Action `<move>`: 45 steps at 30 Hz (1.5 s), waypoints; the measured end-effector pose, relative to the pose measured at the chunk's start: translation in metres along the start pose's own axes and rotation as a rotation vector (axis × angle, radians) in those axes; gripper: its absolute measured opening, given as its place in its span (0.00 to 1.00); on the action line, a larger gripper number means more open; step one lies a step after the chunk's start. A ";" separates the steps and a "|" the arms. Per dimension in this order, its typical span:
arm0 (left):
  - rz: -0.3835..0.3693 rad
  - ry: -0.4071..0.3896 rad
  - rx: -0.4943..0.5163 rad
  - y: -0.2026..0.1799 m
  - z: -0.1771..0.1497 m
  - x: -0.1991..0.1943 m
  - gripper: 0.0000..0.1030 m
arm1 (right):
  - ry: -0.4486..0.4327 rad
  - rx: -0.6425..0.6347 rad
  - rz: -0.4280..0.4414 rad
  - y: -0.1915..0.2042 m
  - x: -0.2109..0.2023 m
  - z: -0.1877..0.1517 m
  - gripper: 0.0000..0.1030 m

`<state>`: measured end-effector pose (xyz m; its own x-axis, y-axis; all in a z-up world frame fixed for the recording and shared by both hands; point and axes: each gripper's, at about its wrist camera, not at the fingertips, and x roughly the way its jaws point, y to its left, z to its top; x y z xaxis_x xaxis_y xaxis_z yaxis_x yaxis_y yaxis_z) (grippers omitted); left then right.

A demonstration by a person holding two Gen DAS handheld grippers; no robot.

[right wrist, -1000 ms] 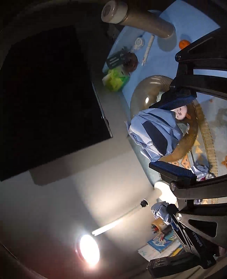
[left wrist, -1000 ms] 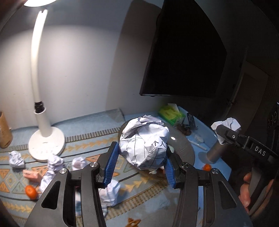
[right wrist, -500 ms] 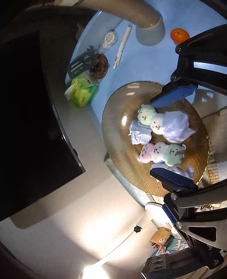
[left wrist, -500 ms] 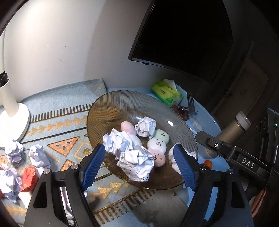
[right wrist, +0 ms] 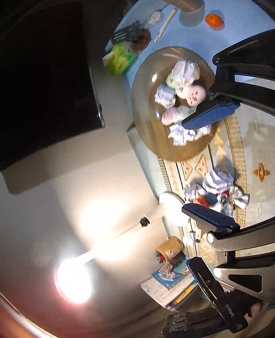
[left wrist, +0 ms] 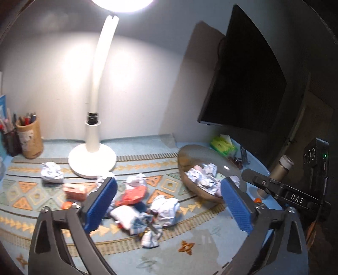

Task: Organize objects
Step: 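Return both tools to the pile, then grasp the orange with the left gripper while the right gripper grasps a paper ball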

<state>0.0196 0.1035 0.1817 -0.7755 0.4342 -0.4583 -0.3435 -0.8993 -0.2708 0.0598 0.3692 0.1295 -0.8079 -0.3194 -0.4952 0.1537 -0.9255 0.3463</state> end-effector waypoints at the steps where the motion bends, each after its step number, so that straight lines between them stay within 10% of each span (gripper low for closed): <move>1: 0.035 -0.029 -0.007 0.009 -0.004 -0.012 0.99 | 0.005 -0.018 0.023 0.014 0.003 -0.004 0.69; 7: 0.270 -0.049 -0.054 0.076 -0.045 -0.041 0.99 | 0.042 -0.123 0.000 0.075 0.046 -0.059 0.77; 12: 0.486 0.082 -0.018 0.122 -0.092 -0.014 0.99 | 0.126 -0.204 -0.055 0.084 0.094 -0.113 0.79; 28: 0.415 0.168 -0.165 0.156 -0.123 0.005 0.99 | 0.158 -0.282 -0.120 0.089 0.117 -0.133 0.83; 39: 0.232 0.213 0.012 0.159 -0.067 0.016 0.99 | 0.204 -0.253 0.096 0.129 0.122 -0.061 0.71; 45: 0.153 0.298 0.013 0.183 -0.057 0.067 0.92 | 0.420 -0.169 0.138 0.150 0.206 -0.029 0.71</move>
<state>-0.0648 -0.0289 0.0529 -0.6299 0.2884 -0.7211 -0.2428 -0.9551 -0.1699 -0.0673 0.1588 0.0556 -0.4789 -0.4640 -0.7452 0.3619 -0.8777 0.3140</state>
